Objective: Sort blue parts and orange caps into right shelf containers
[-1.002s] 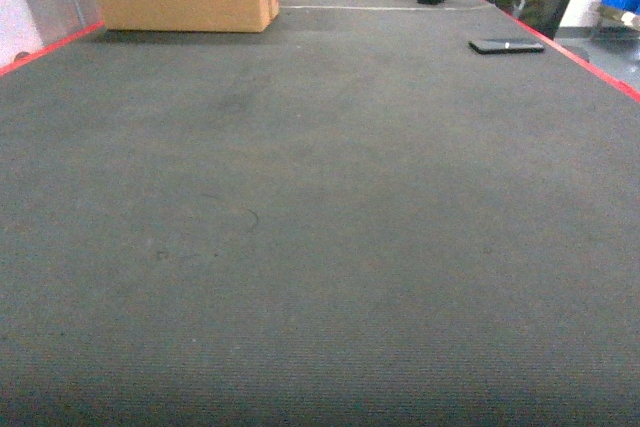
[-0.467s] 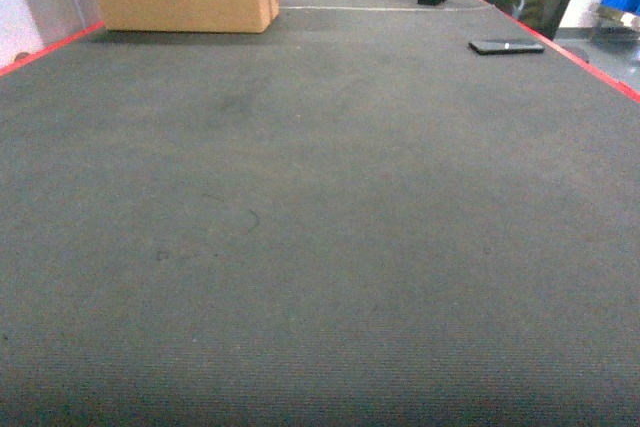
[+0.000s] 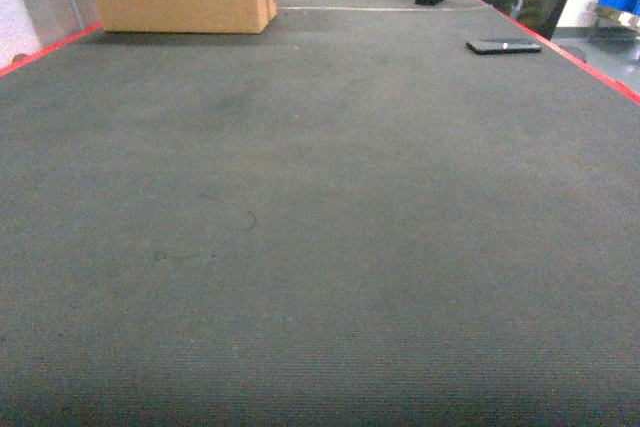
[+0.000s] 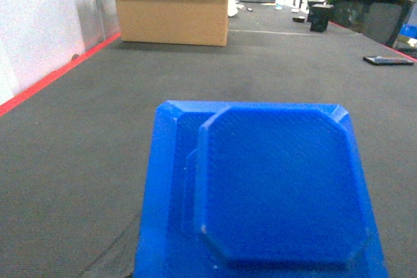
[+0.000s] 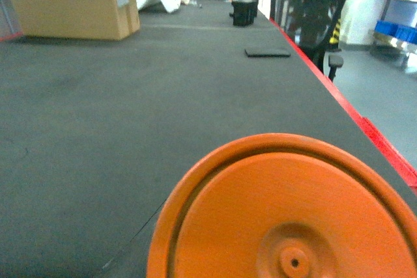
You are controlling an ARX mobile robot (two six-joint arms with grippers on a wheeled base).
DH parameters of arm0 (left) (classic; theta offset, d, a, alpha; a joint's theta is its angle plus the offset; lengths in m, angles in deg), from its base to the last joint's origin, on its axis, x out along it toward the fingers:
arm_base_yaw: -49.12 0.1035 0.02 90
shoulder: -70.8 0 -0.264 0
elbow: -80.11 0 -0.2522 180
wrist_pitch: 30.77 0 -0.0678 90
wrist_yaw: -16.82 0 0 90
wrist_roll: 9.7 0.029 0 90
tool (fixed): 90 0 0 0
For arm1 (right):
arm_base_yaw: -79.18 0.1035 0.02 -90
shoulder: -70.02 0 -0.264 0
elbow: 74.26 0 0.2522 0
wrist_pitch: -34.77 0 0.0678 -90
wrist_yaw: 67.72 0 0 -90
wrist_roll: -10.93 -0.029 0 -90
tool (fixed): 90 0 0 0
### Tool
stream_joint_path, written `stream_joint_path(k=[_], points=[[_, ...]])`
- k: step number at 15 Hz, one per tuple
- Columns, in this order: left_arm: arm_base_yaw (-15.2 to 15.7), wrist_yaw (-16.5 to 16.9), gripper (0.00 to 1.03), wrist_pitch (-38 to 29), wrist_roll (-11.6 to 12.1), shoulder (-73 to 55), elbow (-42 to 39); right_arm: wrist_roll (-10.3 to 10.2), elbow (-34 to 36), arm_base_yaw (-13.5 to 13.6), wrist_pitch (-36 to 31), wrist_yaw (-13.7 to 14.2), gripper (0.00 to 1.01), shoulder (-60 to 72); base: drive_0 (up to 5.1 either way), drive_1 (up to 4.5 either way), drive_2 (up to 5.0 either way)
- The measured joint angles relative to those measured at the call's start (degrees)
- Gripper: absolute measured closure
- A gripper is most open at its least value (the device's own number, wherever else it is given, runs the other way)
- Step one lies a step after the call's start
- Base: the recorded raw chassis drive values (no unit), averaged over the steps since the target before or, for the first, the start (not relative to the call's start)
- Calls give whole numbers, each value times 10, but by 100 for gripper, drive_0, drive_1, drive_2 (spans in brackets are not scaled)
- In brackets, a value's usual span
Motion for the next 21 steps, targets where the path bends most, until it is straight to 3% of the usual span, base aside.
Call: stream_joint_path(k=[4,5,6,21], points=[[0,0,61,53,0,51,0,0,1,0,9,0,58,0,0,0,0],[0,2,61,133,0,103,0,0,1,0,8,0,58,0,0,0,0],[0,-1,61,143,0,134,0,0,1,0,8,0,58,0,0,0,0],[0,0,61,138,0,135,0,0,1,0,9,0,58,0,-4,-4,-4]])
